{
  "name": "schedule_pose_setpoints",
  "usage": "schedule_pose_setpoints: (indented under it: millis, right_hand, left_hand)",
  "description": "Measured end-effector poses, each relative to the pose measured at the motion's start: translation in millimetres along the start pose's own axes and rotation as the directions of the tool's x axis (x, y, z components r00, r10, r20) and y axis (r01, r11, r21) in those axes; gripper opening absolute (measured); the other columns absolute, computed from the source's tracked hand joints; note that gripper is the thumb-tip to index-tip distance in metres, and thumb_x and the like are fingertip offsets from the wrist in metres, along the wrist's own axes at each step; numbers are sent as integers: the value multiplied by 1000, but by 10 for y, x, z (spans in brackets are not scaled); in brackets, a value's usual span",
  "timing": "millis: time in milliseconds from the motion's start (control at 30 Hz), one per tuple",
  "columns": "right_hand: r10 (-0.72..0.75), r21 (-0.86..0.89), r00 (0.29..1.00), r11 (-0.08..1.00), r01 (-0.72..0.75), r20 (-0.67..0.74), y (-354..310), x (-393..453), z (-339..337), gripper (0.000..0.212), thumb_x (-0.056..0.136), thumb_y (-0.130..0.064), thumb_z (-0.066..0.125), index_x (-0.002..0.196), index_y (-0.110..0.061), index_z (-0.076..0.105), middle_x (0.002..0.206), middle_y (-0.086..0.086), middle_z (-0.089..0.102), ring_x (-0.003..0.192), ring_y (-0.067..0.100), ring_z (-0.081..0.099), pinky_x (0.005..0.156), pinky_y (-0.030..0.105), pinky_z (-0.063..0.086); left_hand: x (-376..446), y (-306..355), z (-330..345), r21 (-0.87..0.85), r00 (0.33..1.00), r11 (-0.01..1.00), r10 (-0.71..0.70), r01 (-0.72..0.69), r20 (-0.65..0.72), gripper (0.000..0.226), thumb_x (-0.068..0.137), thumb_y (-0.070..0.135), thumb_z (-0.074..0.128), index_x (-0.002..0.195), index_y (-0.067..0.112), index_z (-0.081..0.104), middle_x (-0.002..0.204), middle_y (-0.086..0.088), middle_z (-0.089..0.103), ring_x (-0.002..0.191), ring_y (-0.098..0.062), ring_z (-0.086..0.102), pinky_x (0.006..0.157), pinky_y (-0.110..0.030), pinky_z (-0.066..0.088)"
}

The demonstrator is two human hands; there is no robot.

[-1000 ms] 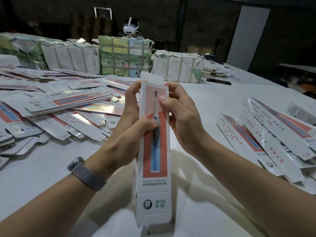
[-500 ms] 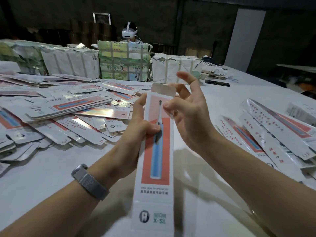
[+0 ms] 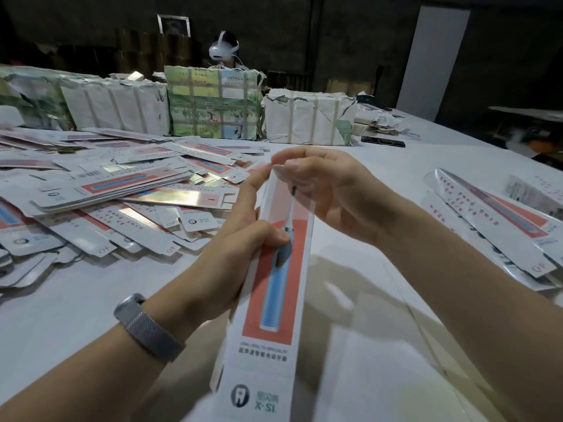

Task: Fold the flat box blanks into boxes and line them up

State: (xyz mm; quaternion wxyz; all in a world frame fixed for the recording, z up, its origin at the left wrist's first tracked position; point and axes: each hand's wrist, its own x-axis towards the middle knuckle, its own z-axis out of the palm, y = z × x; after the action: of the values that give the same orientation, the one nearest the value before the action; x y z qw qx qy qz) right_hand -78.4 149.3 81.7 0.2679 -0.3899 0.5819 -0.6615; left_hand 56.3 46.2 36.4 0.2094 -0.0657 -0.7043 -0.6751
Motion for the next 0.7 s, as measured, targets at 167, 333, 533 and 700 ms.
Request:
schedule_pose_setpoints:
  millis: [167,333,533,700]
  right_hand:
    - [118,16,988,993,-120,98,-56,-43,-54,22,82,-9,66,103,-12,70,90,5,68,84,15,63,87,38,46]
    - [83,33,996,996,-82,-13,-40,-23,17,16,69,-10,70,85,-9,73,80,10,64,79,27,56,83,47,34]
    - [-15,-16,999,1000,14,-42,-33,-4,-49,5,76,-8,72,79,-10,74,70,1,67,69,14,63,74,34,52]
    - [-66,-140,998,988,64,-9,-61,-3,-94,23,90,-5,61,78,-14,78,75,3,69,69,13,64,66,33,54]
  left_hand:
    - [-13,-29,7,-49,997,996,-78,77,-27,57,49,42,67,94,74,56,146,-6,52,135,-34,51,112,-65,37]
    - [7,-1,20,-57,998,996,-70,69,-11,54,52,41,66,97,71,60,143,0,54,139,-34,48,113,-65,35]
    - [18,11,13,-61,999,997,-51,50,-14,56,50,37,67,95,71,60,145,-4,54,134,-36,52,110,-67,37]
    - [36,12,-18,-57,999,998,-31,29,-24,72,57,17,66,109,66,56,143,4,55,133,-29,53,111,-67,36]
